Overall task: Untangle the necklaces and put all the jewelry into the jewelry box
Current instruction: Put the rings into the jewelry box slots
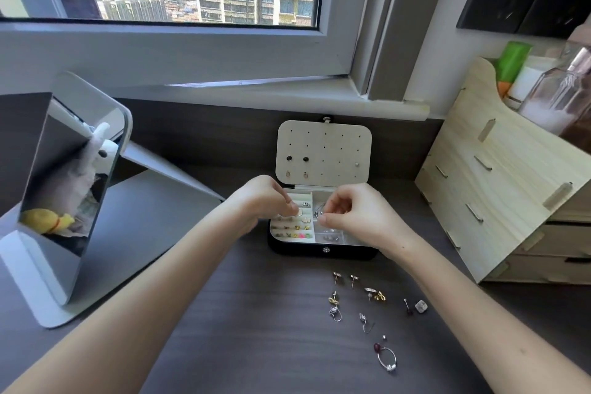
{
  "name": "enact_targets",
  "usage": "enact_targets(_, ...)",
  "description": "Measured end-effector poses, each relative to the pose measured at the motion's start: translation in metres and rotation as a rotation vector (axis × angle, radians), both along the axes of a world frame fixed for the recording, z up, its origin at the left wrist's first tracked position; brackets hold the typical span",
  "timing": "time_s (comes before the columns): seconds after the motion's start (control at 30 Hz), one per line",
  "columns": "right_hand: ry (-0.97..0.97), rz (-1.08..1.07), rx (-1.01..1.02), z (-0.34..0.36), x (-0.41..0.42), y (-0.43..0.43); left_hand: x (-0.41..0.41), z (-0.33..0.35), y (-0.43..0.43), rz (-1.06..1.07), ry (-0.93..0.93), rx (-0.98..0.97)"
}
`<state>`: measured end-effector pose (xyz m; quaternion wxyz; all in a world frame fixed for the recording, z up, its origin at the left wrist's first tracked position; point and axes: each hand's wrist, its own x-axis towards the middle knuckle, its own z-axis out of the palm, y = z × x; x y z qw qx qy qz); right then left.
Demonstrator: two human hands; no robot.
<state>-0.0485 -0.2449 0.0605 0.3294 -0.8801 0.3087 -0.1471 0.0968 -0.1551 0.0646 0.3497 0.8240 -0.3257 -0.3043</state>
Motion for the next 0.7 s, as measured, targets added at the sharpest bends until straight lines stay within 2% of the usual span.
enact_targets(0.5, 0.046, 0.017, -0.078, -0.004, 0.013, 0.003, -0.004, -0.003, -0.016, -0.073, -0.379, 0.235)
enact_targets(0.6, 0.084, 0.019, -0.089, -0.002, 0.021, 0.006, -0.006, -0.001, -0.013, -0.077, -0.450, 0.209)
enact_targets(0.7, 0.133, 0.012, -0.113, -0.003, 0.027, 0.009, -0.002, -0.004, -0.005, -0.036, -0.416, 0.111)
